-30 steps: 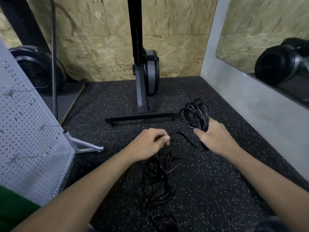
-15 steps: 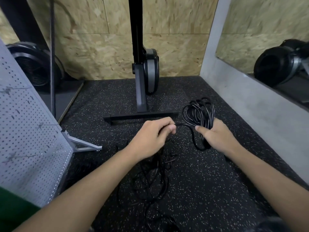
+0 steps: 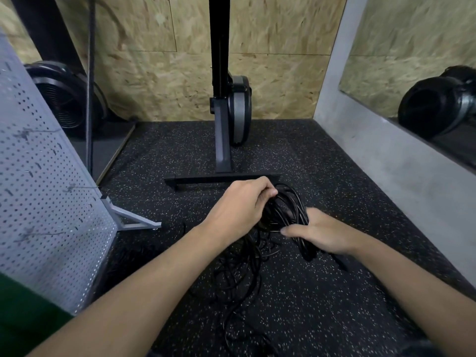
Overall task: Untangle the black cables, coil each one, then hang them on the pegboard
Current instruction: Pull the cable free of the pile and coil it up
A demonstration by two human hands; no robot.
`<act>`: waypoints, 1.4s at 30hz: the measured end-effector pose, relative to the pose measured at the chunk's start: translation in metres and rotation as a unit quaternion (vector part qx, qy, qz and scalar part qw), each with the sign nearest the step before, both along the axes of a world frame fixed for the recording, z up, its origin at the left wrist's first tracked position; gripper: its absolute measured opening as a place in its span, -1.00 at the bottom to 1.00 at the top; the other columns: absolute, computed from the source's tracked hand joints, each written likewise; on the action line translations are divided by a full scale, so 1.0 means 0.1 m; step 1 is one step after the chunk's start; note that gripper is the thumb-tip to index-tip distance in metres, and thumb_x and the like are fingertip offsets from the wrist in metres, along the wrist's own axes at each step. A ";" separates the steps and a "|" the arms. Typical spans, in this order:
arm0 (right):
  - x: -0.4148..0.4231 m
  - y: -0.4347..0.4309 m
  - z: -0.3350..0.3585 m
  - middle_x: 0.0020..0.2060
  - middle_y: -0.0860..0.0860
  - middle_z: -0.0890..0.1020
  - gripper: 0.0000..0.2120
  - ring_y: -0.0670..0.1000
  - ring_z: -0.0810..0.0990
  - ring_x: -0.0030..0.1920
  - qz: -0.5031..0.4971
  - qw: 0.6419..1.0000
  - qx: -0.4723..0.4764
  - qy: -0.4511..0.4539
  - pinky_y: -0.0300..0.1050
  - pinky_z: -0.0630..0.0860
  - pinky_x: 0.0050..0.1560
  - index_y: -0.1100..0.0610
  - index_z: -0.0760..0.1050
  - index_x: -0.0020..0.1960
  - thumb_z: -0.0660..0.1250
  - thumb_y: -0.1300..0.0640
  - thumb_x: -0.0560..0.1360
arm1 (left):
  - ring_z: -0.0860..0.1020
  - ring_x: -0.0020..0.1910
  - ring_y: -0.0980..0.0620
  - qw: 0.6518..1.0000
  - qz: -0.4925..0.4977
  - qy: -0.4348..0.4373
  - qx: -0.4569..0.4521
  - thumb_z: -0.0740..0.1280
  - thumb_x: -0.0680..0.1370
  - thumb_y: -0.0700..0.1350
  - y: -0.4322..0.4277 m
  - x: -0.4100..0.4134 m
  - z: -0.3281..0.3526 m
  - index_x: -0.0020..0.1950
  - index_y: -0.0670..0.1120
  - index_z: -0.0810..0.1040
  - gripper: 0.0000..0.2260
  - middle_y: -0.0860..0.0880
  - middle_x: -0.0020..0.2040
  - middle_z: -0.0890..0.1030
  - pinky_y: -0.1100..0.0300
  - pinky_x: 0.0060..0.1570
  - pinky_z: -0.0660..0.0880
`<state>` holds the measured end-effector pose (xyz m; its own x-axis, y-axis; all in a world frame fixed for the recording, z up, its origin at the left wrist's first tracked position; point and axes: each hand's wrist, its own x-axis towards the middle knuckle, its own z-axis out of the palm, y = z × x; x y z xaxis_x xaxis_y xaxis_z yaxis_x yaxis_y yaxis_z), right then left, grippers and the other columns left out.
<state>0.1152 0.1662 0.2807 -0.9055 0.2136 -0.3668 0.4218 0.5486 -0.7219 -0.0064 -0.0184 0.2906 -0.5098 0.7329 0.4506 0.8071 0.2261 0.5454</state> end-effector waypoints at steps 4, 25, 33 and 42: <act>-0.01 0.05 0.02 -0.10 -0.02 0.72 -0.53 0.02 0.69 -0.05 -0.050 0.997 -0.033 0.057 0.10 0.57 0.10 0.10 0.60 0.00 0.48 -0.28 0.36 | 0.58 -0.18 0.12 0.996 0.010 -0.085 0.009 0.39 0.66 0.02 -0.04 -0.13 -0.01 0.07 0.00 0.48 -0.86 0.08 -0.14 0.61 0.22 -0.15 0.52; 0.02 0.07 0.16 -0.09 0.12 0.68 -0.50 0.04 0.63 -0.19 -0.218 0.917 -0.279 0.184 0.04 0.62 -0.21 0.34 0.47 0.32 0.50 0.07 0.53 | 0.62 -0.17 -0.03 0.955 -0.026 -0.189 -0.226 0.18 0.75 -0.15 -0.08 -0.11 -0.95 0.13 -0.04 0.53 -0.86 0.04 -0.14 0.65 0.08 -0.14 0.60; 0.05 0.17 0.18 -0.11 -0.01 0.71 -0.84 0.03 0.66 -0.05 -0.218 0.955 -0.006 0.202 -0.03 0.51 -0.01 0.10 0.59 0.00 0.38 -0.01 0.61 | 0.65 -0.20 -0.07 0.990 -0.013 -0.140 0.010 0.21 0.75 -0.06 -0.03 -0.14 -0.22 0.09 -0.04 0.49 -0.89 0.03 -0.13 0.67 0.04 -0.14 0.61; 0.02 0.31 0.02 -0.06 0.03 0.71 -0.81 0.06 0.67 -0.03 -0.218 0.965 0.032 0.145 0.07 0.56 0.14 0.05 0.58 0.09 0.37 -0.05 0.59 | 0.52 -0.43 0.23 0.994 0.022 -0.099 0.045 0.29 0.71 -0.10 0.05 -0.01 0.16 -0.01 -0.13 0.55 -0.84 0.04 -0.11 0.74 0.36 -0.37 0.38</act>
<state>0.1171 0.1973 0.2827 -0.7870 0.6111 -0.0854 0.4079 0.4113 -0.8152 -0.0076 -0.0129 0.3066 -0.6247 0.6695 0.4018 0.6732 0.2012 0.7115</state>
